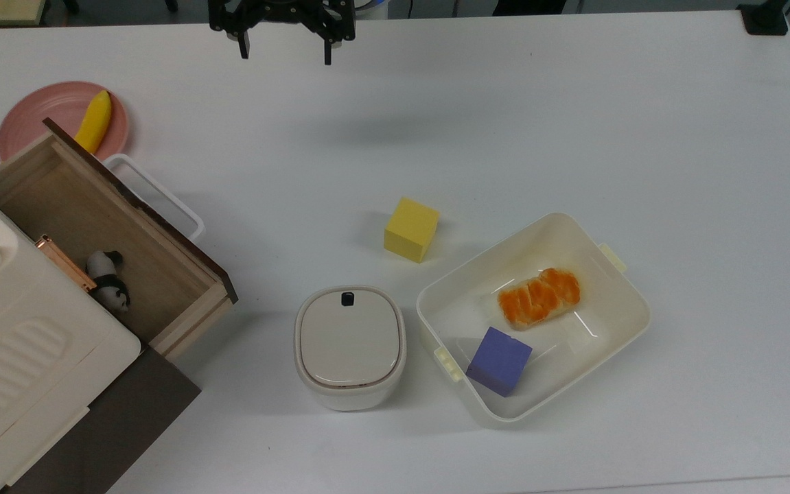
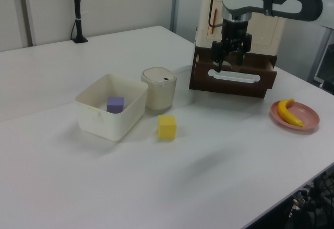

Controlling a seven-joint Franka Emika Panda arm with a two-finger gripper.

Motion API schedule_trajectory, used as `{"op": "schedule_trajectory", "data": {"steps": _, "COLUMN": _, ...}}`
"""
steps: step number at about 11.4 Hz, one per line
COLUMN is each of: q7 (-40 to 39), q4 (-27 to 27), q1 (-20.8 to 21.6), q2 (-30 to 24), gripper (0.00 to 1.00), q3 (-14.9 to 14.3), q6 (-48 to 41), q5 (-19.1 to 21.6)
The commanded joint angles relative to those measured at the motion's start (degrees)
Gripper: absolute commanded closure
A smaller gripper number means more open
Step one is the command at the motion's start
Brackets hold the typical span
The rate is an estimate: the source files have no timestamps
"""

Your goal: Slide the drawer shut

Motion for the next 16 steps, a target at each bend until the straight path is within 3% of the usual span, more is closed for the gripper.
{"op": "schedule_trajectory", "data": {"steps": 1, "q7": 0.34, "q4": -1.69, "q1": 1.26, "q2": -1.07, "gripper": 0.0, "q3": -1.19, "q6": -0.58, "q5": 1.45}}
{"op": "schedule_trajectory", "data": {"steps": 7, "q7": -0.11, "q4": -1.69, "q1": 1.26, "q2": -0.72, "gripper": 0.0, "q3": -1.1, "q6": -0.76, "q5": 1.45}}
{"op": "schedule_trajectory", "data": {"steps": 9, "q7": -1.77, "q4": -1.61, "q1": 1.25, "q2": -0.19, "gripper": 0.45, "q3": -1.1, "q6": -0.76, "q5": 1.54}}
{"op": "schedule_trajectory", "data": {"steps": 13, "q7": -1.95, "q4": -1.61, "q1": 1.34, "q2": -0.19, "gripper": 1.0, "q3": -1.1, "q6": -1.81, "q5": 1.54}}
{"op": "schedule_trajectory", "data": {"steps": 16, "q7": -1.17, "q4": -1.61, "q1": 1.25, "q2": 0.77, "gripper": 1.0, "q3": -1.1, "q6": -1.81, "q5": 1.63}}
